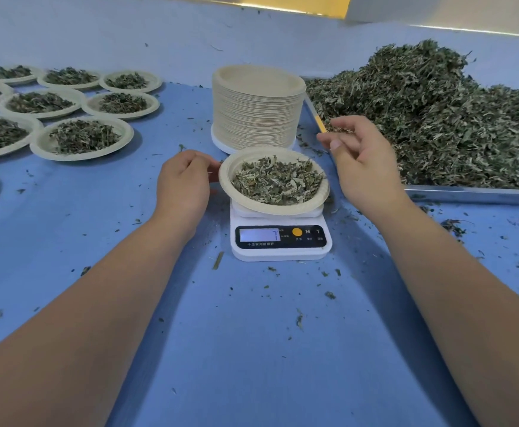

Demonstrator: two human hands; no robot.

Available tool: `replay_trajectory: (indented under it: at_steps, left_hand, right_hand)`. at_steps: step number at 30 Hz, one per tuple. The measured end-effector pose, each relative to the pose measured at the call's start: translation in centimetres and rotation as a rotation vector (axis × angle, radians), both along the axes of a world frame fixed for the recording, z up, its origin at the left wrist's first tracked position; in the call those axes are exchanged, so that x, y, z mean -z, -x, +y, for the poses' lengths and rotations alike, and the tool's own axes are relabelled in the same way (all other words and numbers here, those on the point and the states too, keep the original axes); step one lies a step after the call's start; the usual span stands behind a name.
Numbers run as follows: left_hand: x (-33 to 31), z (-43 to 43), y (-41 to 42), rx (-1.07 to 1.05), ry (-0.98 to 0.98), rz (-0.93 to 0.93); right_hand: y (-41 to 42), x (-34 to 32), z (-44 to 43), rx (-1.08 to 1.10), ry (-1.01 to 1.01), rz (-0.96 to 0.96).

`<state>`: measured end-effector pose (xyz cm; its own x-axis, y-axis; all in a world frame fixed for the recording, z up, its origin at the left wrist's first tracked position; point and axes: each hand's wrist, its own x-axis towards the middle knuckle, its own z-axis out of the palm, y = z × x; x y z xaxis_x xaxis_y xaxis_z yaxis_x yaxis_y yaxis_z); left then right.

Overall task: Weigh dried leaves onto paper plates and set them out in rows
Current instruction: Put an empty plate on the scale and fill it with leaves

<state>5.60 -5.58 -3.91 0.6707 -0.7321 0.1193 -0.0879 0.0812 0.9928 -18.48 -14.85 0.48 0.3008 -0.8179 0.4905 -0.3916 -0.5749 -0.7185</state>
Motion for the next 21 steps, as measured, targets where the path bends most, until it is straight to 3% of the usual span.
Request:
replay_trajectory:
  at_steps: [6,12,16,21]
  left_hand:
    - [-0.1,0.1,0.0,-0.004,-0.009,-0.003]
    - [-0.6,0.1,0.4,0.021,-0.017,0.000]
    - [-1.1,-0.2,1.6,0.081,-0.028,0.062]
    - [-0.8,-0.4,2.3,0.129,-0.100,-0.010]
  right_hand:
    - [0.3,0.0,-0.2,0.055,0.000,0.027]
    - [1.4,-0.9,0.2,0.206,0.045,0.502]
    - [2.4,-1.2,1.4,0.254,0.059,0.579]
    - [3.0,-0.5,2.2,0.236,0.017,0.684]
